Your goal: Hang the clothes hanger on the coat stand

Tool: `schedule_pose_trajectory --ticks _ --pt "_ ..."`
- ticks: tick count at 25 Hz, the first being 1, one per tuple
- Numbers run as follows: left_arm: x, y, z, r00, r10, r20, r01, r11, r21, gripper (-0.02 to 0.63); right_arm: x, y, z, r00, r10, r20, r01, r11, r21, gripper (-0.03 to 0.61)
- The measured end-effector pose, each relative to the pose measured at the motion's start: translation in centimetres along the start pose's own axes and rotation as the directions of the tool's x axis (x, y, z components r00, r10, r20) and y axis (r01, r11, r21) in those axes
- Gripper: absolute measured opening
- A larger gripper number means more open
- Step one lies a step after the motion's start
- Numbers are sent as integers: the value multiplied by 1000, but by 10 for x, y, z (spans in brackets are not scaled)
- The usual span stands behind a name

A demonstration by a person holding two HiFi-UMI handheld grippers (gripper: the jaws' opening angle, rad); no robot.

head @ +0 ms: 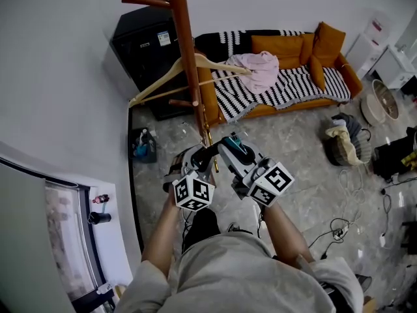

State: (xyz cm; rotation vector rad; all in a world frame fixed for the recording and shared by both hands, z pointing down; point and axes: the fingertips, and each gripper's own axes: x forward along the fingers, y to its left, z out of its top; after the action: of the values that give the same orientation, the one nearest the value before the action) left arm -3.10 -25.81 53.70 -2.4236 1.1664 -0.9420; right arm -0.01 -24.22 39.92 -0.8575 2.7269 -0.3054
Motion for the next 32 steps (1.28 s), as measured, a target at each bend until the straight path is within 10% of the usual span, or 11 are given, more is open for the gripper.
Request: schedule_pose_trajectory --ticks 13,19,32 --pt "-5 7 -4 998 25 -52 -21 997 78 130 -8 -5 -10 989 51 -137 -67 991 -114 64" --pt "-7 10 2 997 46 -58 -36 986 163 127 -19 -2 -29 936 80 -343 -179 947 -268 124" --pt "-7 19 14 995 67 -70 -48 970 239 127 -36 -5 -35 880 -3 -474 -228 874 -429 237"
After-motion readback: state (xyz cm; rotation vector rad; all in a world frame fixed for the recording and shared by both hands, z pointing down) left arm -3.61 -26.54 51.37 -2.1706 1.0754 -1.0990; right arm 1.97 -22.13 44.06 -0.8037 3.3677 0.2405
